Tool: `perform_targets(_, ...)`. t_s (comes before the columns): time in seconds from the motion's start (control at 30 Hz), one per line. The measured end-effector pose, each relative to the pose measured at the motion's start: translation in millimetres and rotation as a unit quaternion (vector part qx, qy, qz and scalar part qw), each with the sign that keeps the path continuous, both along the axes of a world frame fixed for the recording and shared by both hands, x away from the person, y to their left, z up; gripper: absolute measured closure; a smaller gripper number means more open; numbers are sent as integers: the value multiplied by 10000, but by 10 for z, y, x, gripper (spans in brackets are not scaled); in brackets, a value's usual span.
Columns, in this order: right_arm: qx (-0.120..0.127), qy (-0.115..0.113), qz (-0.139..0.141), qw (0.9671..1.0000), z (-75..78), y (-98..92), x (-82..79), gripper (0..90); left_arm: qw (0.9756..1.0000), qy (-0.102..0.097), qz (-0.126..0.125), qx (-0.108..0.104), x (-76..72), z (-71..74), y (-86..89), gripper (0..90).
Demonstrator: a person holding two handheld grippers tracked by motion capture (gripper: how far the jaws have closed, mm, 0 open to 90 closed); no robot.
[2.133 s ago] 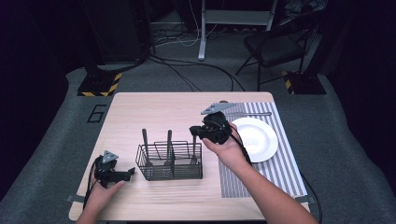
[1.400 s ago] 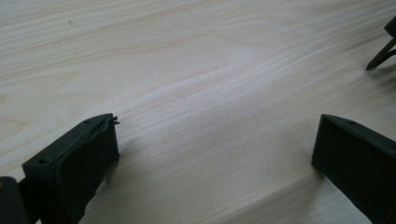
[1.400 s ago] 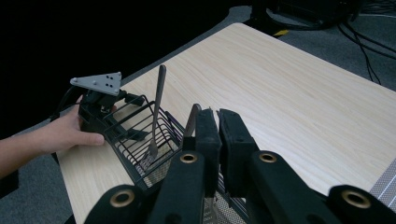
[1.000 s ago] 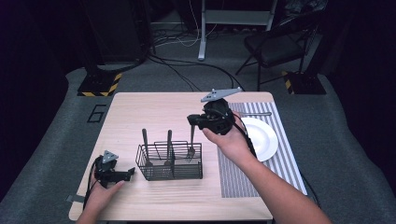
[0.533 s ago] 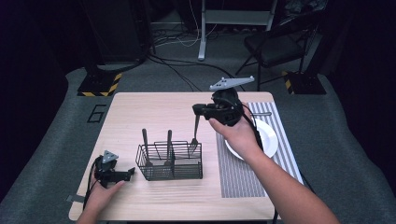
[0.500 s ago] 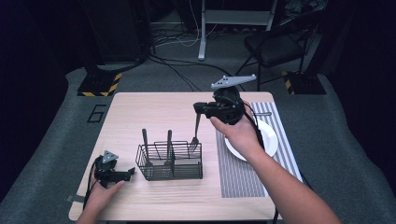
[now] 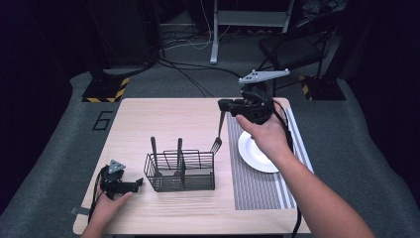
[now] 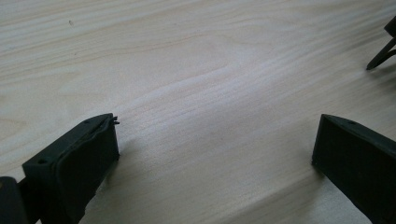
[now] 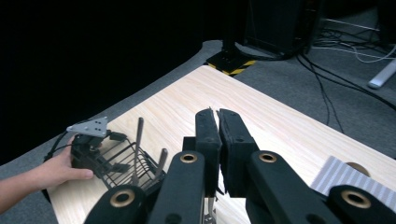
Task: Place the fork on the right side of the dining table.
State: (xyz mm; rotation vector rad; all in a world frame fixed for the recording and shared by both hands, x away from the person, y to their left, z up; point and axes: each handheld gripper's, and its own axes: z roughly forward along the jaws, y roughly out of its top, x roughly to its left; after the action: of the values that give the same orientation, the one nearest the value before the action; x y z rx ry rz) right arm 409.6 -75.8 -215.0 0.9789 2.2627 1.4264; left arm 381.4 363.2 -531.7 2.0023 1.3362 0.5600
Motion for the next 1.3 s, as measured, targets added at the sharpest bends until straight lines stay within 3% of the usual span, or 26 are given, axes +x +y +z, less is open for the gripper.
perform_targets(0.2, -15, -21, -118, 9999, -12, -111, 14, 868, 10000, 2, 3, -3, 0, 0, -1, 1)
perform_targets(0.4, -42, 19, -239, 9997, -119, -212, 20, 868, 10000, 3, 1, -2, 0, 0, 0, 1)
perform_targets(1.3, -142, 112, -608, 9980, -751, -485, -73, 867, 10000, 3, 2, -3, -1, 0, -1, 1)
